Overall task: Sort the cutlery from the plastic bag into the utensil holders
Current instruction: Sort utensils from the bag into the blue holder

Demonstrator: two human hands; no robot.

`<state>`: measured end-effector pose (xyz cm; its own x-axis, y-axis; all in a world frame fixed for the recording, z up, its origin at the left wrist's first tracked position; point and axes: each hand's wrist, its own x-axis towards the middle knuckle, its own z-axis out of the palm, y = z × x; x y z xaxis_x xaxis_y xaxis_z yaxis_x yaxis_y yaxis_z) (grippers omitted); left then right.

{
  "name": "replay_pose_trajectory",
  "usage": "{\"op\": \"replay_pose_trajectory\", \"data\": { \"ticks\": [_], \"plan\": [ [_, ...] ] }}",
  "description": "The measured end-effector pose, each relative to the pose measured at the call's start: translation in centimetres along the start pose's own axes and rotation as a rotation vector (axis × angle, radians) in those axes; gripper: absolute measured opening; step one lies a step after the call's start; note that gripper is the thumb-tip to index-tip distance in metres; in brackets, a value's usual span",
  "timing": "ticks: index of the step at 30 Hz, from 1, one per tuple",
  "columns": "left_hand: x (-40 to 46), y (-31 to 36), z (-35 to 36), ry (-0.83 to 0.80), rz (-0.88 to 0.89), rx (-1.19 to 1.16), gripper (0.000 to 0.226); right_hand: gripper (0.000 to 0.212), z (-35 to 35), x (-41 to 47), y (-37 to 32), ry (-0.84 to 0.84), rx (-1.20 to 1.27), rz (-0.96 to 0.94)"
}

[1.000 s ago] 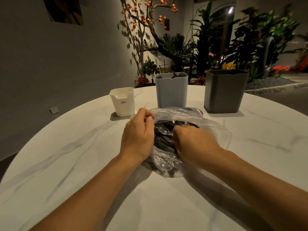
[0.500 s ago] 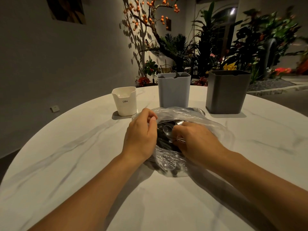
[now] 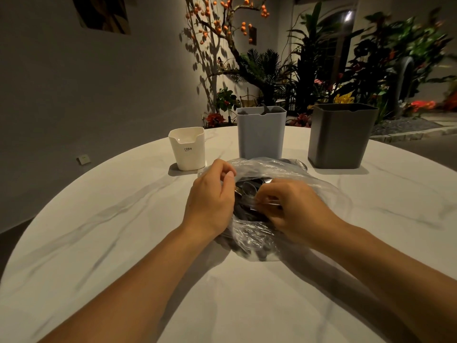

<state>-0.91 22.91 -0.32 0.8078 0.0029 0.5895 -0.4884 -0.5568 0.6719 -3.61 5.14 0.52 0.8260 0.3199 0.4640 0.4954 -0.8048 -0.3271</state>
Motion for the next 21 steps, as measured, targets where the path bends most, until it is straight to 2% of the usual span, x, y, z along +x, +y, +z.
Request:
{"op": "replay_pose_trajectory", "data": {
  "ticks": [4,9,12,15,18,21],
  "plan": [
    [0.1,0.0,0.0,-0.004,-0.005,0.004,0.014,0.016,0.0,0.1,0.0,0.028,-0.007,-0.057],
    [0.0,1.0,-0.9,-0.056,0.072,-0.069,0.020,0.009,-1.4,0.3,-0.4,-0.001,0.468,0.113],
    [0.0,1.9,-0.9,-0.127,-0.045,-0.281,0.033,0.010,-1.8,0.2,-0.8,0.063,0.688,0.165],
    [-0.1,2.8,-0.5,-0.282,-0.192,-0.507,0.030,0.011,-1.8,0.2,-1.2,0.104,0.804,0.195],
    [-0.4,3.1,-0.1,-0.304,-0.170,-0.446,0.018,0.010,-1.6,0.2,-1.4,0.128,0.833,0.203],
    [-0.4,2.7,0.0,-0.254,-0.241,-0.489,0.014,0.010,-1.5,0.2,-1.3,0.141,0.811,0.245]
  ]
}}
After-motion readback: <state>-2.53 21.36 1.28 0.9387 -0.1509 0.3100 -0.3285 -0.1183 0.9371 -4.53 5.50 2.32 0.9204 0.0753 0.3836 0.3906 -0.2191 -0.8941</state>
